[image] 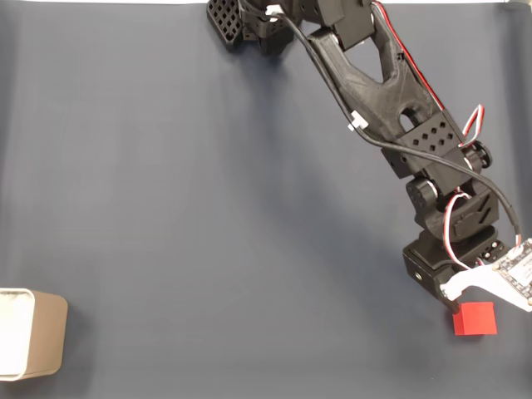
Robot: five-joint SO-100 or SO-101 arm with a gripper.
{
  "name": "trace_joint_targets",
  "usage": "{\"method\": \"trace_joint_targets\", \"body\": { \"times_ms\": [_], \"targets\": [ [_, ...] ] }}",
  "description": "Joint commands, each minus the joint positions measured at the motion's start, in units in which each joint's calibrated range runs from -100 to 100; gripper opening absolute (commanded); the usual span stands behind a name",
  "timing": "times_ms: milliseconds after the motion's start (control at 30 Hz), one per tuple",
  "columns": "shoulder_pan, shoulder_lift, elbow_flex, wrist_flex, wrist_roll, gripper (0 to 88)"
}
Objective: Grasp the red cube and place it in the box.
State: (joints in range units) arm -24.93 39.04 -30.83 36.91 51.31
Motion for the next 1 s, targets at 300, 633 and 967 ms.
{"method": "trace_joint_targets", "body": {
  "times_ms": [300, 633, 967],
  "targets": [
    [0.42, 2.21, -6.03, -1.42, -1.42, 39.8],
    [0.92, 4.81, -7.95, -2.0, -1.32, 40.2],
    [1.28, 8.62, -12.23, -2.49, -0.93, 40.7]
  ]
}}
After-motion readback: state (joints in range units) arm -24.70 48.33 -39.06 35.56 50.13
